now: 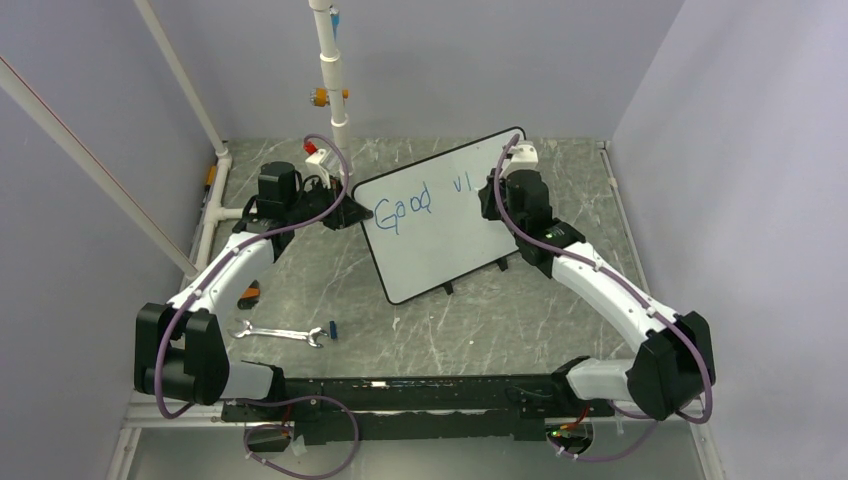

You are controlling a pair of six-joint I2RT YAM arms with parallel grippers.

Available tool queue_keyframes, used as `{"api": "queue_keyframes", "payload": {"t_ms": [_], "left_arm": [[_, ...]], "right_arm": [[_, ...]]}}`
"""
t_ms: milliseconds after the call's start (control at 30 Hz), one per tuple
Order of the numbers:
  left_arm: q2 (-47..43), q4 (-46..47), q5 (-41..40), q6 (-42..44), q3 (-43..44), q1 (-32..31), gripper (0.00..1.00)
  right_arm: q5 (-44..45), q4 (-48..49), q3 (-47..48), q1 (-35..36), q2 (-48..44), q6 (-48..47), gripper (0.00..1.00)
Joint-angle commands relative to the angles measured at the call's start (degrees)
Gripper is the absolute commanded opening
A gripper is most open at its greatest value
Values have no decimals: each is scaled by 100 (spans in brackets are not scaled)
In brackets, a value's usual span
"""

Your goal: Write a sentence on the whiteboard

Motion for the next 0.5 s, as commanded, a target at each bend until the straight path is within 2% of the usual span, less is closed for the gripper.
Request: {"api": "queue_keyframes", "payload": {"t_ms": [0, 467], "left_arm": [[7, -181, -966, 1056, 42, -11, 0], [-96, -146, -970, 1087, -8, -60, 0]], "right_arm": [[190, 86, 197, -17, -419, 74, 0], [-111, 196, 1090, -21, 256, 79, 0]]}}
